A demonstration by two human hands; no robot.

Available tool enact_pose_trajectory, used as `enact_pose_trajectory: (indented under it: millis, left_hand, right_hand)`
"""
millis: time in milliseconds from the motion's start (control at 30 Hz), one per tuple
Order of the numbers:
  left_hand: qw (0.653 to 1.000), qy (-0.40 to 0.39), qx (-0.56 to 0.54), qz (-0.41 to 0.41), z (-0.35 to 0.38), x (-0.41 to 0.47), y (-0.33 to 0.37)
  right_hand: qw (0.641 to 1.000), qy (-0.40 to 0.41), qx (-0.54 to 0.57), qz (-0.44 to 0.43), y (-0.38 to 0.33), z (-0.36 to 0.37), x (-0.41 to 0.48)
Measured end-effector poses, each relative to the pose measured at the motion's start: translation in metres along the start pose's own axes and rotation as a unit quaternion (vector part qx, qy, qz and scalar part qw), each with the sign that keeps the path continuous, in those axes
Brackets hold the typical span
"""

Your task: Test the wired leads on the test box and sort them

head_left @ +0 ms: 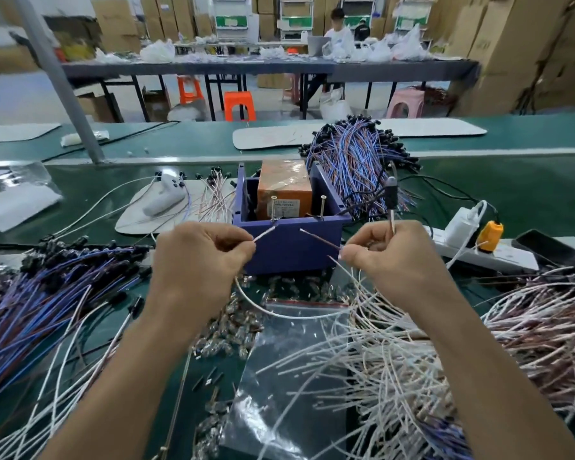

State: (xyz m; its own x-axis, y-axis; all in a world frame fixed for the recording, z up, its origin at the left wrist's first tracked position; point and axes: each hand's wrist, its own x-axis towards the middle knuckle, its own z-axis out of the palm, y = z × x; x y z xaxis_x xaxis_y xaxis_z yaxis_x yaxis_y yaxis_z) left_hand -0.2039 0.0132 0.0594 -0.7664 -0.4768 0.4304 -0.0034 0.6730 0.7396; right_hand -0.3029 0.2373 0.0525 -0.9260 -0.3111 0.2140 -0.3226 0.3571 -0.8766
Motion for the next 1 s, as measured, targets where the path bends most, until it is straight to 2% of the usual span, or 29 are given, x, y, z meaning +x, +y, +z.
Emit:
enact_pose_trajectory:
  millis: [100, 200, 400, 633, 733, 900, 1000]
  left_hand:
    - [0.998, -0.026, 0.048, 0.024, -0.001, 0.015, 0.0]
    - [0.997, -0.02, 0.056, 0.049, -0.002, 0.026, -0.002]
    - [0.997, -0.009, 0.036, 0.068, 0.002, 0.037, -0.013]
    - [0.998, 0.015, -0.002, 0.055, 0.014, 0.034, -0.022]
    - [0.998, 0.021, 0.001, 0.052, 0.019, 0.033, -0.023]
    - [0.998, 0.027, 0.014, 0.056, 0.021, 0.032, -0.023]
    - [0.997, 0.031, 0.025, 0.062, 0.022, 0.031, -0.023]
  right_hand:
    - [0.999, -0.033, -0.032, -0.024, -0.005, -0.005, 0.014]
    - [0.998, -0.06, 0.01, -0.025, -0.006, -0.009, 0.027]
    - [0.992, -0.114, 0.044, -0.032, -0.007, -0.017, 0.034]
    - [0.99, -0.131, 0.049, -0.007, -0.001, -0.013, 0.034]
    - [0.992, -0.116, 0.046, -0.003, 0.002, -0.009, 0.035]
    - [0.997, -0.032, 0.061, 0.015, 0.011, -0.005, 0.04]
    - [0.998, -0.01, 0.051, 0.023, 0.014, -0.003, 0.042]
